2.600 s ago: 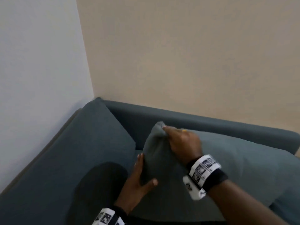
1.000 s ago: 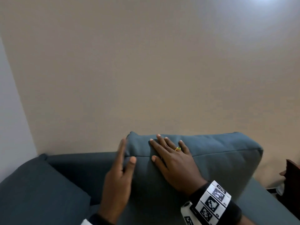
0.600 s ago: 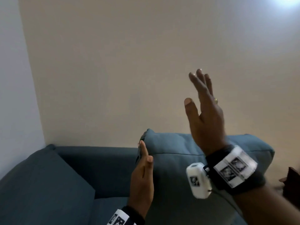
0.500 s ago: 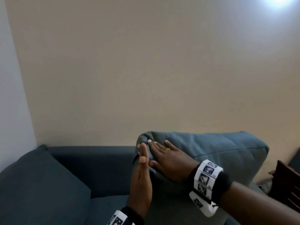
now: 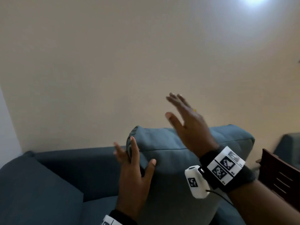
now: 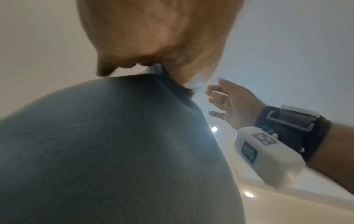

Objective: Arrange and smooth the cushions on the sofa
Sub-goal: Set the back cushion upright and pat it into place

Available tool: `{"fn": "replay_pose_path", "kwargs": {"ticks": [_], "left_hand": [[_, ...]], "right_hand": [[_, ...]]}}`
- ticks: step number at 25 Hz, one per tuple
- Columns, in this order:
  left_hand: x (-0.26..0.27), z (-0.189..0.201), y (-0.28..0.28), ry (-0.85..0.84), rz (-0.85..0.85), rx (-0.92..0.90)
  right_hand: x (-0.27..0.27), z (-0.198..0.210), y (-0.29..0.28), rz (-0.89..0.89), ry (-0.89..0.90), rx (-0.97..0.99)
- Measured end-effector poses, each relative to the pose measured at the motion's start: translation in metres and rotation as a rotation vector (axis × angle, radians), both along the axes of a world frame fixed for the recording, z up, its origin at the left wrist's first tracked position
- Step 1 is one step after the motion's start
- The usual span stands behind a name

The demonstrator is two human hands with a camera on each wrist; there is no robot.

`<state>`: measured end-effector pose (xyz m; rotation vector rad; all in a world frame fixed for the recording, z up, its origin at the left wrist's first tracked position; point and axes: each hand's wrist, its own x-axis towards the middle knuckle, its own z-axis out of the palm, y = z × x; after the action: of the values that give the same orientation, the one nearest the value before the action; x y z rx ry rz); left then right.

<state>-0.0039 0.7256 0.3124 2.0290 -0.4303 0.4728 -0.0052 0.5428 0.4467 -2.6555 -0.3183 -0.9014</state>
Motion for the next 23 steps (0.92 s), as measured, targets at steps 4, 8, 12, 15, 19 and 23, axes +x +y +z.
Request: {"fn": "replay_pose_path", "kwargs": {"ticks": [4, 8, 12, 15, 19, 23], "left_hand": [[-0.018, 0.017, -0.023, -0.287, 0.279, 0.616], [-0.013, 0.02, -0.055, -0.464, 0.163, 0.788], [-0.023, 0.021, -0.086, -0.376, -0.036, 0.816], [-0.031, 0.029, -0.107, -0.264, 0.009, 0.938], [-0.038, 0.04, -0.143, -0.249, -0.02, 0.969], [-0.035, 0.039, -0.169, -0.264, -0.032, 0.933]], "right_hand": [[-0.01, -0.054, -0.017, -0.019, 0.289, -0.449], [-0.011, -0.012, -0.059, -0.113, -0.054, -0.054], [-0.021, -0.057, -0.089, -0.045, 0.338, -0.46], [-0.02, -0.02, -0.13, -0.126, -0.01, -0.09], [-0.042, -0.061, -0.148, -0.09, 0.22, -0.38], [-0.038, -0.026, -0.193, -0.287, -0.025, -0.04]]}}
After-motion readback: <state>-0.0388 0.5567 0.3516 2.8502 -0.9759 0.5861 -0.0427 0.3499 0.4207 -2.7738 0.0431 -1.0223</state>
